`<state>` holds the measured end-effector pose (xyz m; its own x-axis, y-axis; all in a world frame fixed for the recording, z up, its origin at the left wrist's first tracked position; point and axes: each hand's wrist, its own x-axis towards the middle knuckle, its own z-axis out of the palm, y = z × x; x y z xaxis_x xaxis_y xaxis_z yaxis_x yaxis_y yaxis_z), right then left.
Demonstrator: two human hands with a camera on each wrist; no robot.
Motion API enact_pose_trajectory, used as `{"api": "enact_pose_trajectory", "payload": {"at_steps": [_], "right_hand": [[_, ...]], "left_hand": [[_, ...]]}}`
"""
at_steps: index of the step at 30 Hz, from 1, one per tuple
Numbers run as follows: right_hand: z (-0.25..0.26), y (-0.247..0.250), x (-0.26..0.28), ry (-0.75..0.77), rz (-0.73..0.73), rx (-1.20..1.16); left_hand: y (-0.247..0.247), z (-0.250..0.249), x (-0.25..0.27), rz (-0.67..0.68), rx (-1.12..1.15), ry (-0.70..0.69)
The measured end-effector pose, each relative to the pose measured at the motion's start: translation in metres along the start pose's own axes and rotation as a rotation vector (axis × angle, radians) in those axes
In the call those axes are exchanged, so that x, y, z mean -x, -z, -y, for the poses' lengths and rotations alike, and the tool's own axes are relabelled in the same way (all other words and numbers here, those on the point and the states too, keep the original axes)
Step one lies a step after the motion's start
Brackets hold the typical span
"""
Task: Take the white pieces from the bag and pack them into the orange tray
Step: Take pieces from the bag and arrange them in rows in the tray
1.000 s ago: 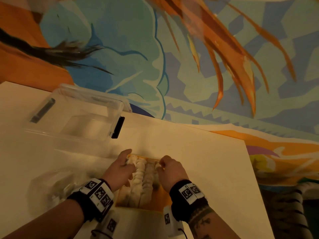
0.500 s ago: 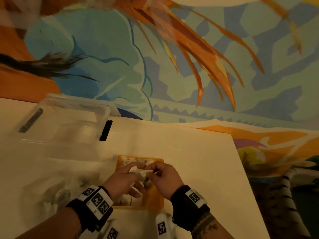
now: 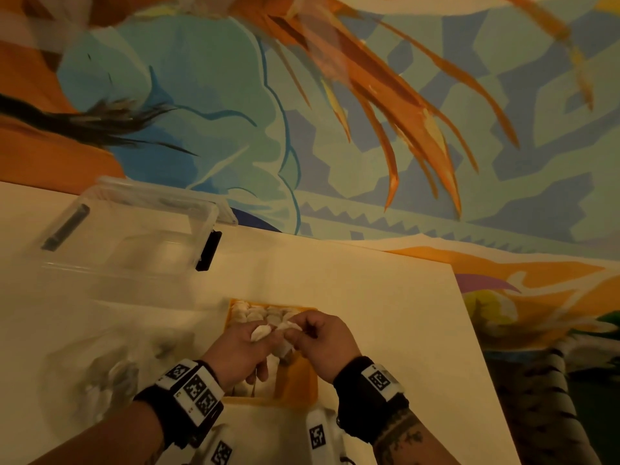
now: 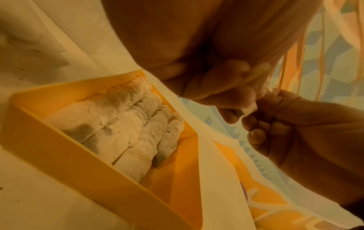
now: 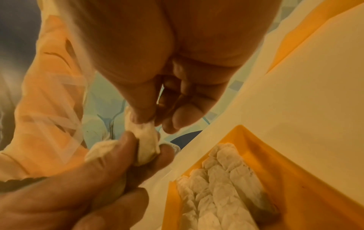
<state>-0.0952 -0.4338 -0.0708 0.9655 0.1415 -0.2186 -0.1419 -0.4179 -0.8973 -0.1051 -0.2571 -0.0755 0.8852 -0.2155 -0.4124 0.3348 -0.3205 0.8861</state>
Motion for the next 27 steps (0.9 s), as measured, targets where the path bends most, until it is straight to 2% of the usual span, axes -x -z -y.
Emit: {"api": "enact_pose_trajectory", "payload": {"at_steps": [7,11,16,20,22,27], "right_hand": [[-0.009,-0.003,-0.012,-0.039,0.020,0.139],[-0.016,0.010,-0.023,-0.112,-0.087,0.251],[-0.025,-0.001,-0.034,-0.237,0.119,0.627],[-0.027,-0.019,-0.042,-0.336,0.287,0.778],[-0.029,-0.028,-0.047,-0.354,0.341,0.811],[-0.034,-0.041,-0.059,-0.423,0.268,0.760]], "left_hand": [[0.008,0.016,-0.010,-0.049,-0.071,-0.006],[0.023,0.026,-0.020,-0.211,-0.128,0.052],[0.050,0.060,-0.035,-0.349,-0.426,0.189],[0.055,0.084,-0.041,-0.255,-0.522,0.283],[0.056,0.093,-0.042,-0.212,-0.581,0.278],[0.056,0.098,-0.045,-0.194,-0.594,0.257]]}}
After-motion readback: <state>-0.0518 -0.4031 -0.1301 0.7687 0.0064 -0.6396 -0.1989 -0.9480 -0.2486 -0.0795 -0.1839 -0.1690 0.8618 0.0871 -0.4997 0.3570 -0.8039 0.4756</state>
